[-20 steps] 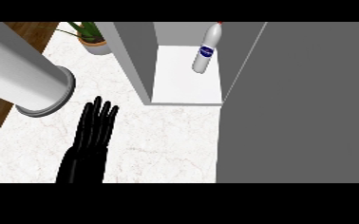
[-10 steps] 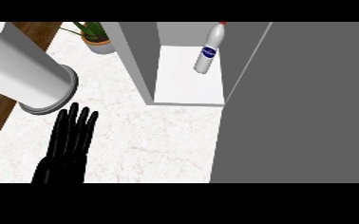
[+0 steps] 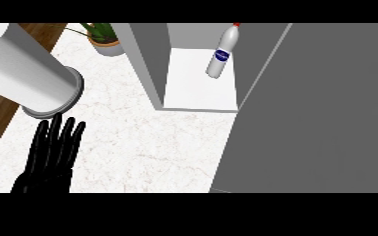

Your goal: Pick up the bottled water, place it into the cabinet and close the cabinet

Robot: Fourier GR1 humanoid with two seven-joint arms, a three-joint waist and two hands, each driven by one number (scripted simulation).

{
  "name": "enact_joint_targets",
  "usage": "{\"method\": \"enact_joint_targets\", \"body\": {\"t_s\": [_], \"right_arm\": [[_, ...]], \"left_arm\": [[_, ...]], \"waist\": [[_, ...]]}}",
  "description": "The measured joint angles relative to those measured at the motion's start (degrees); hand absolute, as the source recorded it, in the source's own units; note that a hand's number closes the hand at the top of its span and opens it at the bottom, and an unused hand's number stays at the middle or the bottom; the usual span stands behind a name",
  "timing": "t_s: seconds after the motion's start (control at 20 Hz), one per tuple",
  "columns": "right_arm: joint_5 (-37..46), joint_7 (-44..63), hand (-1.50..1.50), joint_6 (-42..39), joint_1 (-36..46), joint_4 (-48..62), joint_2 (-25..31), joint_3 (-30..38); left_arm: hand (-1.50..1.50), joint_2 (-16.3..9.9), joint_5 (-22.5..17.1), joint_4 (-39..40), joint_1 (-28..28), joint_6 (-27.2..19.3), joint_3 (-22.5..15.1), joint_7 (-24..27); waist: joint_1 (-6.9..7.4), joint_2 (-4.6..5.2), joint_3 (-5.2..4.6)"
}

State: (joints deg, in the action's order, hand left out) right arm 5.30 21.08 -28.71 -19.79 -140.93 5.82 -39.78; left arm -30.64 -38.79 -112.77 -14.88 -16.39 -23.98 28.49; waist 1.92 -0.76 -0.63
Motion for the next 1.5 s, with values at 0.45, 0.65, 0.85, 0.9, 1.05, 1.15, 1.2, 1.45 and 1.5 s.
{"method": "enact_joint_targets", "body": {"t_s": [0.45,0.65,0.85,0.9,1.05,1.15,1.2,1.45,1.5], "right_arm": [[1.1,3.2,1.5,1.4,9.7,0.7,3.2,-2.7],[0.9,3.8,1.5,1.1,11.8,0.8,4.1,-2.8],[0.6,4.0,1.5,0.5,13.1,0.8,4.5,-2.6],[0.5,4.1,1.5,0.4,13.3,0.8,4.5,-2.6],[0.2,4.2,1.5,0.3,13.7,0.9,4.6,-2.4],[-0.1,4.2,1.5,0.3,13.9,0.9,4.5,-2.2],[-0.6,4.1,1.5,0.4,13.8,1.1,4.5,-2.1],[-3.3,4.1,1.5,0.7,13.5,1.7,4.1,-1.6],[-4.3,4.3,1.5,0.6,13.5,2.0,4.0,-1.5]], "left_arm": [[-1.5,-2.4,-2.1,-0.9,-2.9,3.8,2.7,1.1],[-1.5,-3.2,-2.8,-1.3,-3.4,5.4,3.7,1.3],[-1.5,-3.6,-3.4,-1.6,-3.8,6.4,4.0,1.4],[-1.5,-3.7,-3.4,-1.4,-3.9,6.7,4.3,1.6],[-1.5,-4.1,-3.8,-1.4,-4.2,7.3,4.9,1.7],[-1.5,-4.4,-4.1,-1.6,-4.2,7.7,5.4,1.8],[-1.5,-4.6,-4.2,-1.7,-4.3,8.0,5.5,1.9],[-1.5,-4.9,-4.6,-1.8,-4.6,9.2,5.9,2.1],[-1.5,-5.2,-4.7,-2.0,-4.6,9.6,6.0,2.1]], "waist": [[0.82,0.23,-0.09],[1.34,0.46,-0.15],[2.02,0.73,-0.19],[2.08,0.76,-0.21],[2.45,0.95,-0.21],[2.72,1.11,-0.21],[3.04,1.26,-0.19],[3.99,1.83,-0.2],[4.39,1.96,-0.2]]}}
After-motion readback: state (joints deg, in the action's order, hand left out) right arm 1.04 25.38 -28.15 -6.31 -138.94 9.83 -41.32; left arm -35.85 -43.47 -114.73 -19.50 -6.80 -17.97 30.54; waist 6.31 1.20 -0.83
